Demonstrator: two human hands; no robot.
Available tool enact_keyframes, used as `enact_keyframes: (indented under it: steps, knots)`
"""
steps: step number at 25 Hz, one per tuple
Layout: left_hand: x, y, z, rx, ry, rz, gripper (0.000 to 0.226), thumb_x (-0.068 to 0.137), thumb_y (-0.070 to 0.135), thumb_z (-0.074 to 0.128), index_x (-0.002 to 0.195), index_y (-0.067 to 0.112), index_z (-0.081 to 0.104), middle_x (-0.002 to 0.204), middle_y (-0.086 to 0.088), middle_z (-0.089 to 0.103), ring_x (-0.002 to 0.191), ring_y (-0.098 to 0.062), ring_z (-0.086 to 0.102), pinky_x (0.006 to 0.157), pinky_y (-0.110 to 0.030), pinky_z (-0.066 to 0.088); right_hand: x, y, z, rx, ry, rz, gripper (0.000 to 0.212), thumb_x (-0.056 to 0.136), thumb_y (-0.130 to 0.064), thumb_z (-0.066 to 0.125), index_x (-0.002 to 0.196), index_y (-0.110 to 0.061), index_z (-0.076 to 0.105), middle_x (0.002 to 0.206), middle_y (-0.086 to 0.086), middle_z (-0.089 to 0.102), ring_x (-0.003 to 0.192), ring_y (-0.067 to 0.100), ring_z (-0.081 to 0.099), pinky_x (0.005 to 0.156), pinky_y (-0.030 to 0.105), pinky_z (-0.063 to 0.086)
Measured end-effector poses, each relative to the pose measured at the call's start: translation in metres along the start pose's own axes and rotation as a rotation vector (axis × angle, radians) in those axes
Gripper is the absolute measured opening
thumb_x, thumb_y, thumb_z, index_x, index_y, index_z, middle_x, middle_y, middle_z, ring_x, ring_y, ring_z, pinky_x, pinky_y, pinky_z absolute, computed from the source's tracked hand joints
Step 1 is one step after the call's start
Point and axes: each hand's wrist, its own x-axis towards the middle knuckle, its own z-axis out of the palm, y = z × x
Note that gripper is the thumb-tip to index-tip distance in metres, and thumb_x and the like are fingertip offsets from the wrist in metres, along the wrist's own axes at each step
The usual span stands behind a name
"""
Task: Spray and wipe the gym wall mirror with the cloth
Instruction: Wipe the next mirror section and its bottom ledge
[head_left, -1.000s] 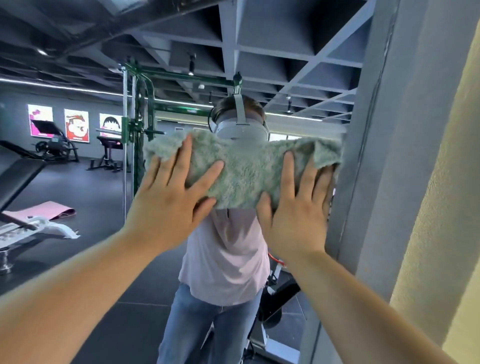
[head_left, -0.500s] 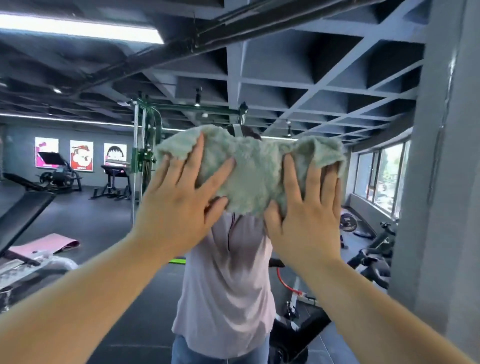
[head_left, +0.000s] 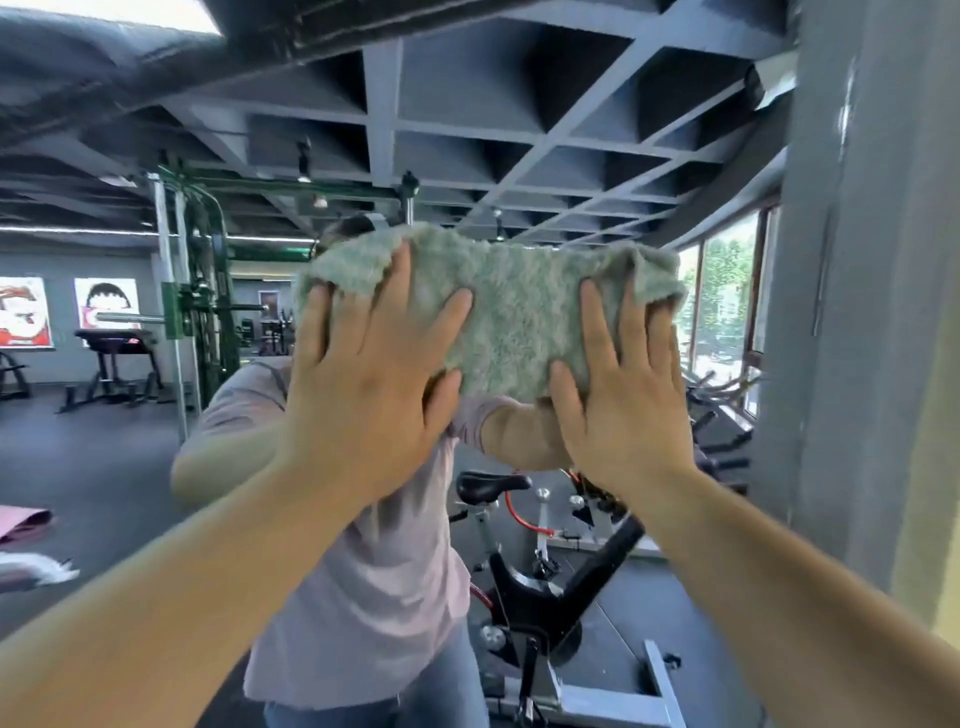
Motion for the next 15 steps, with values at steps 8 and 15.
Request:
enact_keyframes:
  steps: [8, 15]
  knots:
    - [0.038, 0.058, 0.004, -0.112, -0.021, -0.107, 0.06, 0.097, 0.042, 0.033, 0.154, 0.029, 0.017, 0.16, -0.021, 0.004, 0.144, -0.04, 0.014, 0.117, -0.053, -0.001, 0.013, 0.05, 0.001, 0.143, 0.063, 0.095, 0.067, 0.095, -0.051, 0.015, 0.153, -0.029, -0.013, 0.163, 0.007, -0.007, 0.148, 0.033, -0.002, 0.121, 0.041, 0.001]
    - [0.074, 0.138, 0.01, -0.068, -0.046, -0.106, 0.061, 0.097, 0.045, 0.034, 0.153, 0.029, 0.017, 0.16, -0.022, 0.007, 0.137, -0.043, 0.023, 0.115, -0.056, 0.005, 0.042, 0.134, -0.014, 0.231, 0.002, 0.093, 0.072, 0.096, -0.042, 0.031, 0.154, -0.026, -0.009, 0.162, 0.009, -0.009, 0.148, 0.031, -0.007, 0.118, 0.04, 0.004]
